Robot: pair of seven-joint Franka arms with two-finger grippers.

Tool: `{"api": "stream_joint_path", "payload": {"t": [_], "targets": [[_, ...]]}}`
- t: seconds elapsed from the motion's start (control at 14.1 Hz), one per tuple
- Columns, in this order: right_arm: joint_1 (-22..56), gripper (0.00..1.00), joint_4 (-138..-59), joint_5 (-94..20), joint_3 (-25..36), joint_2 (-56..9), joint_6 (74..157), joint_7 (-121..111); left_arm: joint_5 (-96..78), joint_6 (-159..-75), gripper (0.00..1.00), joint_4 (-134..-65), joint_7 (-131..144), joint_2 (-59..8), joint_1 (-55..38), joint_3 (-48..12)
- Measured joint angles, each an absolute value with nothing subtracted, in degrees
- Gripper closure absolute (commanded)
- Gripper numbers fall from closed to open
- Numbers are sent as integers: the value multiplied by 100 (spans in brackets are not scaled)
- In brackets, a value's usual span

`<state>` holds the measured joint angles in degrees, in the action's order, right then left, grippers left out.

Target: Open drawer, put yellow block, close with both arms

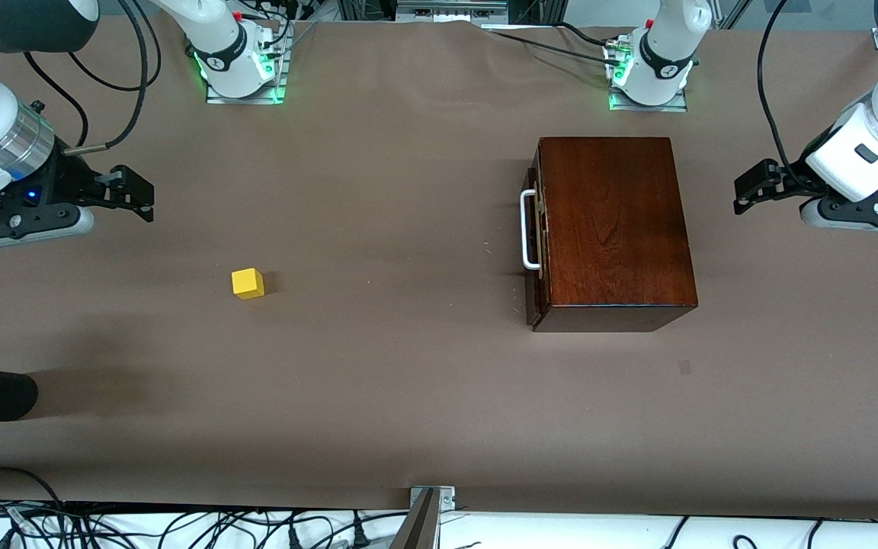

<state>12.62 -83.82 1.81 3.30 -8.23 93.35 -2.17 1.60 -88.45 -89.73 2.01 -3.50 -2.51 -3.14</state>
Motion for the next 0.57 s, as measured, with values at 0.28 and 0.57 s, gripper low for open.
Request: {"api": "stream_joint_path", "payload": {"t": [0.28, 0.57], "targets": [[1262, 0, -8382, 181, 330, -823, 9335, -217, -9, -8621, 0, -8968, 212, -360, -283, -351], [1261, 0, -8382, 181, 330, -823, 9335, -217, -30, -8143, 0, -8967, 212, -554, -364, -441]]}}
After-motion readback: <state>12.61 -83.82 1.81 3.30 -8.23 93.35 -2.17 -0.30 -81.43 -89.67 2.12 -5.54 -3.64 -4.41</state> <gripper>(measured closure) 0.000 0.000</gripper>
